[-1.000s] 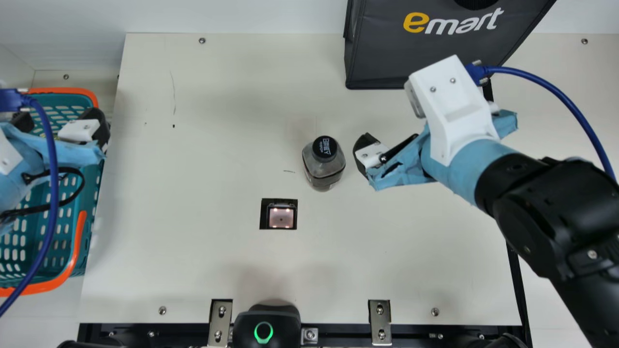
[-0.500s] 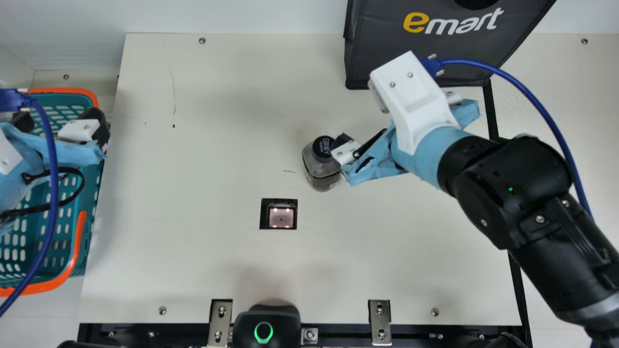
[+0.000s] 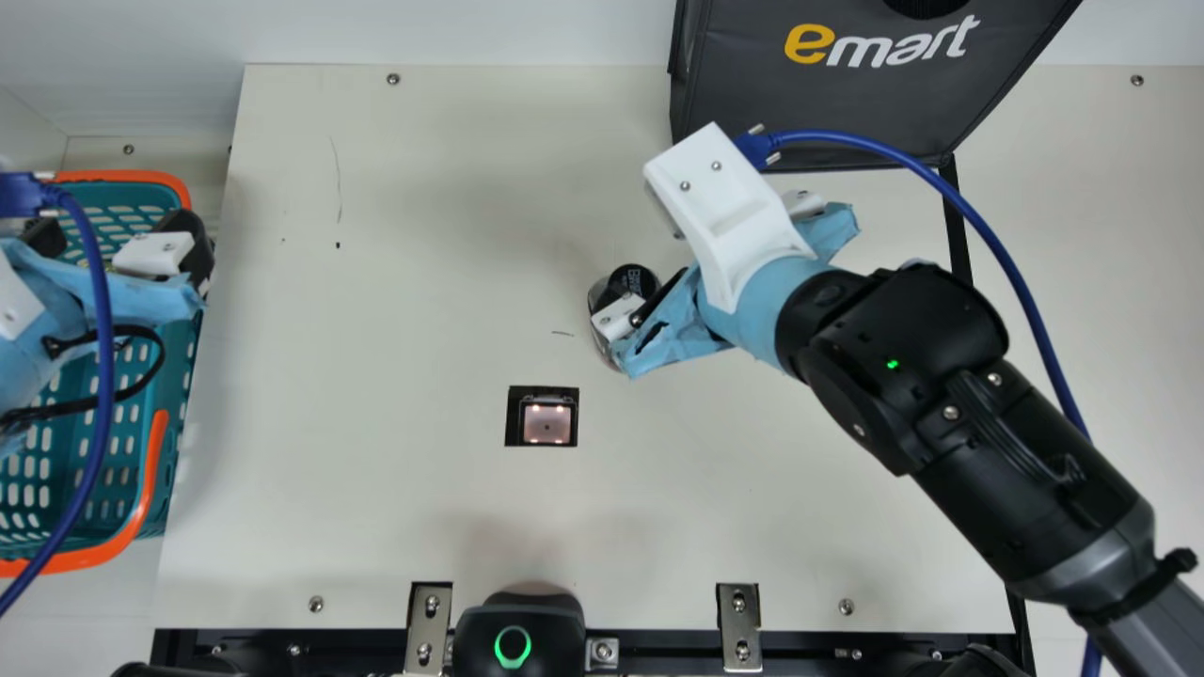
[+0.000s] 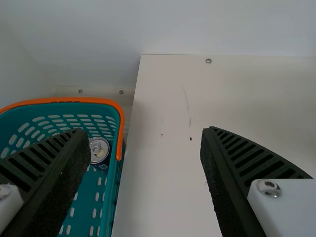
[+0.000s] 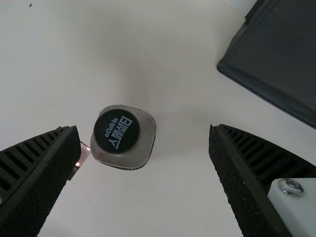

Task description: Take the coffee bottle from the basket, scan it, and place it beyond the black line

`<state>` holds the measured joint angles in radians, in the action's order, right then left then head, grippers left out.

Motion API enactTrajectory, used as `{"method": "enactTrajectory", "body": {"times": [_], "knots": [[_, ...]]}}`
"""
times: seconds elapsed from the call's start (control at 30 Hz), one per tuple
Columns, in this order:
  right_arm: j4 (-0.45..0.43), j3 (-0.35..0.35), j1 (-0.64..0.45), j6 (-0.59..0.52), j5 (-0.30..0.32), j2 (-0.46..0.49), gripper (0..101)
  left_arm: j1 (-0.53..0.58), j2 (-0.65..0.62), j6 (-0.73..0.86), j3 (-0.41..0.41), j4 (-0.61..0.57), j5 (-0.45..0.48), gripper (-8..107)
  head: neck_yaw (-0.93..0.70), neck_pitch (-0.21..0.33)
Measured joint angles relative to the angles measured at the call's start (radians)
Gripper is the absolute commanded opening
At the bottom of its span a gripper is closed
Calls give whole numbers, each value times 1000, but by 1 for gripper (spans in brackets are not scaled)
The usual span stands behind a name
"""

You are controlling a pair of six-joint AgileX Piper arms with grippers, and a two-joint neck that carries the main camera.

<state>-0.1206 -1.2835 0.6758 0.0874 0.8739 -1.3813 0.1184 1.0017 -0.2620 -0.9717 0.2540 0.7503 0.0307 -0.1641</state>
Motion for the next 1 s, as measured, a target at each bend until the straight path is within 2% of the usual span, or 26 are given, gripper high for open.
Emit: {"method": "enactTrajectory", "body": {"times": [0.53, 1.0], "knots": [[19, -49, 47, -25, 64, -83, 91, 0, 0, 0, 0, 0, 0, 90, -2, 0], [15, -63, 72, -35, 74, -145, 91, 0, 0, 0, 0, 0, 0, 90, -2, 0]]}}
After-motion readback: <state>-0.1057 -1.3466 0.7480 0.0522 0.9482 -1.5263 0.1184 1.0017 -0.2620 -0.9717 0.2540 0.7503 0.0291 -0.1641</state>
